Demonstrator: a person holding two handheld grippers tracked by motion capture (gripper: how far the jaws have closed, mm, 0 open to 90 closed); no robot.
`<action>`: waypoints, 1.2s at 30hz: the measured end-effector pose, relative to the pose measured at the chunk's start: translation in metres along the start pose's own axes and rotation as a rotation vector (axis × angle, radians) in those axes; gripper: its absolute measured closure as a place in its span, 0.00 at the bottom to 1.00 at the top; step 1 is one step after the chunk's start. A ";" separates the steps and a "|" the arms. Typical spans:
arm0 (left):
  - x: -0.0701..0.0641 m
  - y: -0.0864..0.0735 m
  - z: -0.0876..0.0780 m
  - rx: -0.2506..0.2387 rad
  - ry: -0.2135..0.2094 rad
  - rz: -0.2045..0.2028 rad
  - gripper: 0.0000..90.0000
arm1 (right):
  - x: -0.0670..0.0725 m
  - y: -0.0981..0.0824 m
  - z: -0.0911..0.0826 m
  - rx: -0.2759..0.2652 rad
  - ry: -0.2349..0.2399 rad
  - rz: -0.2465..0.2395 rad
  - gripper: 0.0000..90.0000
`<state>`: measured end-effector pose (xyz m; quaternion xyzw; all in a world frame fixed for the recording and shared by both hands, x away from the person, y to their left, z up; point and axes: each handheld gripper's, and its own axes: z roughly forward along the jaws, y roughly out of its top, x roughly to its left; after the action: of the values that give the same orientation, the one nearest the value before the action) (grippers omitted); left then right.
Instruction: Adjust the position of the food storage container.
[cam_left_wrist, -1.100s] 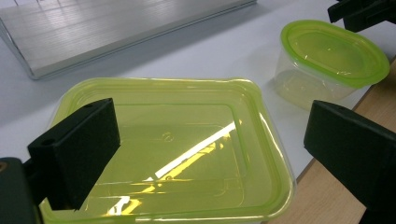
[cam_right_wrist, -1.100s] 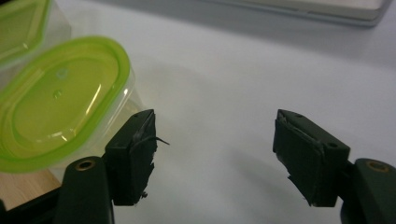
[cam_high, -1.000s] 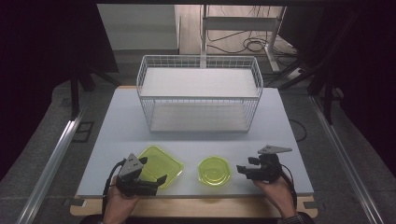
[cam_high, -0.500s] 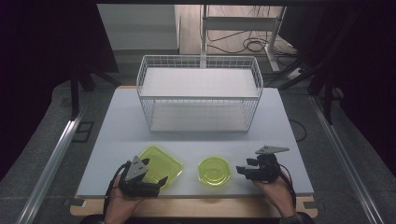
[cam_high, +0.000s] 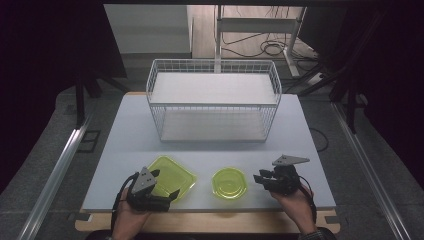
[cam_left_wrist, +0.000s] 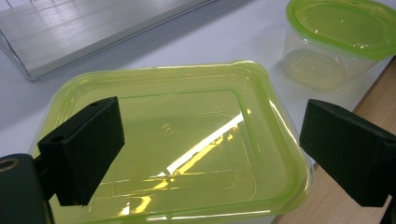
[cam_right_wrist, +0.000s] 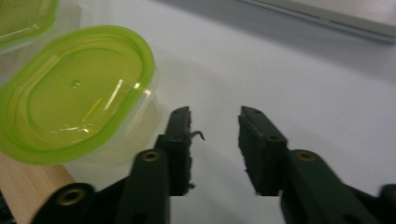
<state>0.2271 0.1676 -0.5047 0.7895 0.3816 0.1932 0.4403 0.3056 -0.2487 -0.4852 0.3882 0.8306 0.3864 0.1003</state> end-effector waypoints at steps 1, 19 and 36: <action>0.000 0.000 0.000 0.000 0.002 0.002 0.07 | 0.002 0.002 -0.001 -0.002 -0.005 -0.008 0.78; 0.001 0.000 -0.001 -0.004 0.023 0.003 0.06 | 0.045 0.036 0.008 -0.019 0.100 -0.093 0.99; 0.003 -0.001 -0.003 -0.006 0.031 0.005 0.06 | 0.106 0.049 0.055 0.047 0.223 -0.244 0.98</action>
<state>0.2268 0.1713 -0.5040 0.7860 0.3857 0.2075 0.4362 0.2872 -0.1219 -0.4731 0.2415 0.8862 0.3928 0.0445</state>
